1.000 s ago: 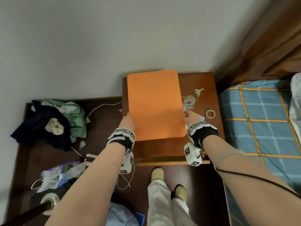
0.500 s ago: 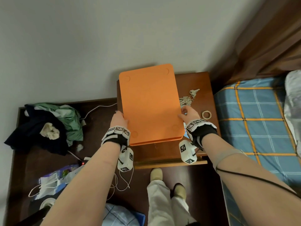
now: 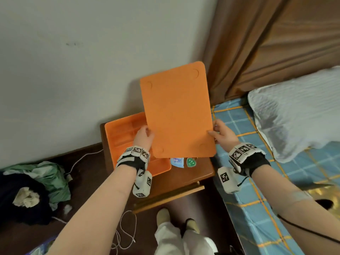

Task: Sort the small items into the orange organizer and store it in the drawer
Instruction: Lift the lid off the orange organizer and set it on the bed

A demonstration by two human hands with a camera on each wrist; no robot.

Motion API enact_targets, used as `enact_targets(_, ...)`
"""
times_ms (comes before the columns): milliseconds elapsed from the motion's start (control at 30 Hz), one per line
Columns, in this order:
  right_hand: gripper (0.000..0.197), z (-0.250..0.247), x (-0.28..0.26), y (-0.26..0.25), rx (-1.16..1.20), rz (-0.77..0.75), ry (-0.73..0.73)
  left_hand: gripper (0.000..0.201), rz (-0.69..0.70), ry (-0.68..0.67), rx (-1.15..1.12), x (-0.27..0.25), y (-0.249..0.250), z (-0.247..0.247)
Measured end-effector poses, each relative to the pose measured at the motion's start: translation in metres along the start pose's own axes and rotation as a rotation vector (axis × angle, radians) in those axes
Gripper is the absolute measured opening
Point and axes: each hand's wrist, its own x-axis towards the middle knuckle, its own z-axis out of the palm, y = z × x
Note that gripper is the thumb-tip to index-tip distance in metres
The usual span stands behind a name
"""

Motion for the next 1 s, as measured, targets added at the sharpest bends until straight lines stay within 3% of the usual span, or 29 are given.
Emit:
enact_targets(167,0.034,-0.068,-0.029,0.015,-0.107,-0.063,0.123,0.061,0.217,-0.162,-0.015,-0.018,0.094,0.049)
enact_targets(300,0.003,-0.109,-0.056,0.04,-0.237,-0.067,0.163,0.062,0.394,-0.305,-0.052,-0.052,0.169,0.103)
enact_targets(367,0.015,-0.125,-0.071,0.06,-0.326,-0.042,0.163,0.056,0.427,-0.31,-0.077,-0.065,0.194,0.137)
enact_targets(500,0.033,-0.142,-0.094,0.103,-0.512,-0.01,0.17,0.041,0.392,-0.325,-0.215,-0.078,0.221,0.202)
enact_targets(600,0.018,-0.144,-0.094,0.132,-0.603,-0.009,0.183,0.027,0.354,-0.353,-0.198,-0.072,0.222,0.245)
enact_targets(700,0.037,-0.143,-0.08,0.162,-0.628,0.018,0.133,0.024,0.265,-0.388,-0.195,-0.051,0.21,0.274)
enact_targets(933,0.058,-0.123,-0.04,0.173,-0.798,0.054,-0.072,0.022,0.026,-0.58,-0.183,0.004,0.182,0.292)
enact_targets(1000,0.066,-0.117,-0.025,0.167,-0.826,0.095,-0.042,0.021,0.009,-0.646,-0.189,0.028,0.181,0.288)
